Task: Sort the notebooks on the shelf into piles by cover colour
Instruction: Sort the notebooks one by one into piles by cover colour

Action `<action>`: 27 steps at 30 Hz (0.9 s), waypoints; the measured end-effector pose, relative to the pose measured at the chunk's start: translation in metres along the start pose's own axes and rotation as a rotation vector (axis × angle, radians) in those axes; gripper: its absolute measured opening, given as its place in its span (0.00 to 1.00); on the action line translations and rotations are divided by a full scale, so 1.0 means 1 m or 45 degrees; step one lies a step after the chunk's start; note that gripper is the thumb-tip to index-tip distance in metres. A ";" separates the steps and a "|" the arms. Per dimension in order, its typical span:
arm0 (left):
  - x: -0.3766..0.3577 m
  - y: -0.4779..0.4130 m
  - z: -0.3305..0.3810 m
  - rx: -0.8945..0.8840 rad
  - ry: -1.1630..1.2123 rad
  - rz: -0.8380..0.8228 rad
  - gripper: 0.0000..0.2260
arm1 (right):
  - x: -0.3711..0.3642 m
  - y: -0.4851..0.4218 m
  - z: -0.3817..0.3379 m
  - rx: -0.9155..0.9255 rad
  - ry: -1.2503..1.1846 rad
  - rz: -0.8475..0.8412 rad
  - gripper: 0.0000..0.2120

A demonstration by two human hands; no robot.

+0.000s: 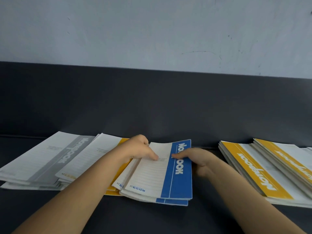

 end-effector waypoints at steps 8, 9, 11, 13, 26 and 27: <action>0.016 0.019 0.030 -0.262 0.976 0.113 0.23 | 0.003 0.037 -0.072 0.729 -0.237 -0.075 0.07; 0.017 0.025 0.039 -0.340 1.034 0.152 0.23 | 0.001 0.046 -0.079 0.862 -0.233 -0.068 0.07; 0.019 0.034 0.052 -0.452 1.057 0.280 0.19 | -0.003 0.063 -0.087 1.083 -0.239 -0.066 0.08; 0.020 0.039 0.057 -0.527 1.059 0.353 0.14 | -0.002 0.072 -0.092 1.188 -0.267 -0.073 0.11; 0.011 0.027 0.046 -0.409 0.716 0.489 0.17 | 0.010 0.035 -0.068 0.700 0.034 -0.067 0.11; 0.002 0.022 0.042 -0.307 0.728 0.380 0.17 | 0.016 0.032 -0.066 0.645 0.083 -0.012 0.12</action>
Point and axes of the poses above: each hand's wrist, its own y-axis away from the middle knuckle, its own x-axis out of the back of the hand, z = x × y, the point moved 9 cm from there along -y, towards the middle knuckle, and after that the axes turned 14 degrees about -y, right-handed, at the moved point
